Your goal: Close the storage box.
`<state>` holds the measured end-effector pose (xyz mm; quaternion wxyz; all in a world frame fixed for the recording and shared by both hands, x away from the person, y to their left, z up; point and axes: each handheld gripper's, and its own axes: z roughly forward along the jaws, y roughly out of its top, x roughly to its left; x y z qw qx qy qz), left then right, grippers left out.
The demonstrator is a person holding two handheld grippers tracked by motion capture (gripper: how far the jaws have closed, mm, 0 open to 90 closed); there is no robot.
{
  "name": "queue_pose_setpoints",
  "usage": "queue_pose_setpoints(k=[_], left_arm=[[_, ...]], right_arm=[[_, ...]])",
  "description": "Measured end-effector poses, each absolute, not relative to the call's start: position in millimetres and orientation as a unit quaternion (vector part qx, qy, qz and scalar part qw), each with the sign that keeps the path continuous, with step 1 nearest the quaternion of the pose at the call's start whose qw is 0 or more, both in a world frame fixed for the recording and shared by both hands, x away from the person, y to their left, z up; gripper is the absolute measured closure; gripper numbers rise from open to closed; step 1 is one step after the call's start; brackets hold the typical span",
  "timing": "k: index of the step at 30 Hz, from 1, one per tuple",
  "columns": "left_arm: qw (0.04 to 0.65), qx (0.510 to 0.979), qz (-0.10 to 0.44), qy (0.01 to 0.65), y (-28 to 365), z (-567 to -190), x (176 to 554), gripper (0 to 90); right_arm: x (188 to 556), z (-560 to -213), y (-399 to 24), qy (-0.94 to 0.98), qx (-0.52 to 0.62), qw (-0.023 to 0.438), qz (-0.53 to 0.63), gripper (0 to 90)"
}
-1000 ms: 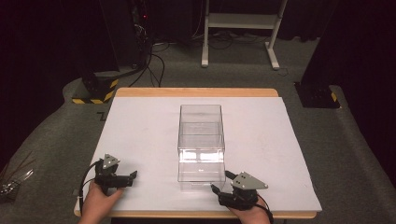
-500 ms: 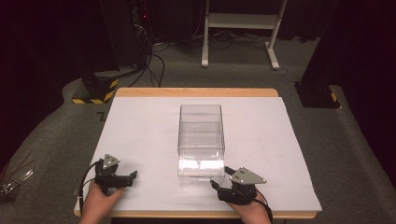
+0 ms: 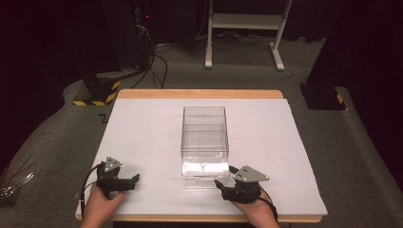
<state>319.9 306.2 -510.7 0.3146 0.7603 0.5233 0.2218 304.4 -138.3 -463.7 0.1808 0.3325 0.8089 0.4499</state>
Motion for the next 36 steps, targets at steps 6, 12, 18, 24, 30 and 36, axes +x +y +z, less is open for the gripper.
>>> queue_pose_setpoints(k=[6, 12, 18, 24, 30, 36], left_arm=[[0.314, 0.761, 0.221, 0.523, 306, -511, 320, 0.5], [0.314, 0.761, 0.221, 0.523, 306, -511, 320, 0.5], [0.314, 0.761, 0.221, 0.523, 306, -511, 320, 0.5], [0.314, 0.761, 0.221, 0.523, 306, -511, 320, 0.6], [0.314, 0.761, 0.221, 0.522, 306, -511, 320, 0.5], [0.314, 0.761, 0.221, 0.523, 306, -511, 320, 0.5]], right_arm=[[307, -464, -137, 0.81, 0.332, 0.187, 0.445, 29.1], [314, -463, -135, 0.809, 0.335, 0.193, 0.442, 29.2], [321, -462, -133, 0.807, 0.343, 0.201, 0.436, 24.2], [327, -462, -132, 0.804, 0.353, 0.21, 0.43, 19.6], [335, -463, -131, 0.803, 0.359, 0.212, 0.427, 18.5], [343, -463, -129, 0.799, 0.364, 0.218, 0.425, 18.5]])
